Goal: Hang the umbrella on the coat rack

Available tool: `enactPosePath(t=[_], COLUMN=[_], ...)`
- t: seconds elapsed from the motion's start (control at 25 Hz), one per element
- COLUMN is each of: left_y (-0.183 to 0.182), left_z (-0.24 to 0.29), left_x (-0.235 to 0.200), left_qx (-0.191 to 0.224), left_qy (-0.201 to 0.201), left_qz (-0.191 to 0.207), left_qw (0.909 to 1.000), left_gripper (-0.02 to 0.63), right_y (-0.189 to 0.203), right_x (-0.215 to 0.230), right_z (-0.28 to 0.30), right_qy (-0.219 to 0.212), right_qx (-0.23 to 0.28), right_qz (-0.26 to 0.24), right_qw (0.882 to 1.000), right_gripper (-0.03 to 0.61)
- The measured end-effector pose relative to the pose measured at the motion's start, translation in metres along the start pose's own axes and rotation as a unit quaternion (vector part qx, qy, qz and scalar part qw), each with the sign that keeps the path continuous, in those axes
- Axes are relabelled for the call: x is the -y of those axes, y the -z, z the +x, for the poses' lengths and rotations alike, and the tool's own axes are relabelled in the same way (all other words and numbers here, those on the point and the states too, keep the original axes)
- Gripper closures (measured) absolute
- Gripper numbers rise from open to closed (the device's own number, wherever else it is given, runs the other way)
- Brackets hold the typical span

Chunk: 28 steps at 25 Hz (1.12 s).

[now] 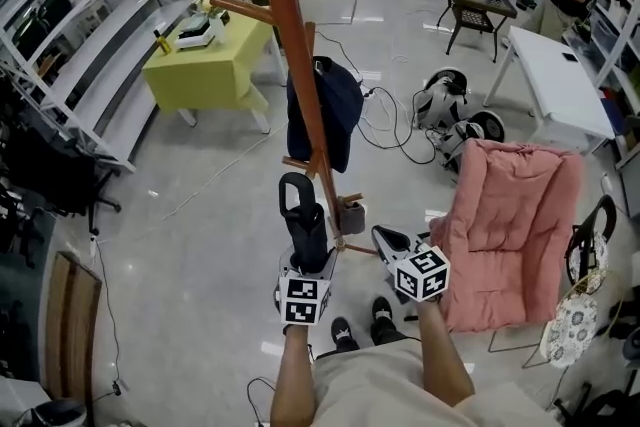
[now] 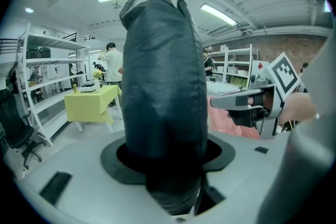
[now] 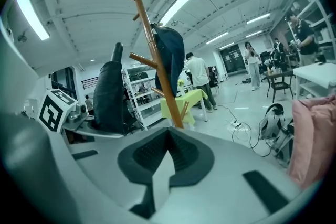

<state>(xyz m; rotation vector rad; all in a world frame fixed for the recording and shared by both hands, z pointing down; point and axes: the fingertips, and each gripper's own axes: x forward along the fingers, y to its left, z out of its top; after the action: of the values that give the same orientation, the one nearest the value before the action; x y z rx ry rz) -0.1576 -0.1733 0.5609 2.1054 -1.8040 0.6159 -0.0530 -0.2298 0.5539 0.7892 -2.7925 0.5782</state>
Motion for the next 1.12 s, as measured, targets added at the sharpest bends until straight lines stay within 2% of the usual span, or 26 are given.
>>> enactPosePath(t=[0.32,0.76,1.12], left_y=[-0.005,-0.003,0.004], left_z=[0.009,0.025,0.032], left_x=[0.006,0.016,0.006], left_qx=[-0.006,-0.019,-0.022], left_qy=[0.008,0.014,0.015], left_qz=[0.009,0.008,0.005], left_qw=[0.9999,0.9997,0.9996], left_gripper=[0.354,0.354,0.353], right_y=[-0.006,0.005,0.02], right_x=[0.002,0.016,0.013], right_z=[-0.004,-0.017,-0.015], right_qy=[0.005,0.018,0.024], right_qx=[-0.001,-0.01,-0.03], right_qz=[-0.008,0.001,0.006], right_qw=[1.0,1.0,0.999], right_gripper=[0.574,0.574,0.575])
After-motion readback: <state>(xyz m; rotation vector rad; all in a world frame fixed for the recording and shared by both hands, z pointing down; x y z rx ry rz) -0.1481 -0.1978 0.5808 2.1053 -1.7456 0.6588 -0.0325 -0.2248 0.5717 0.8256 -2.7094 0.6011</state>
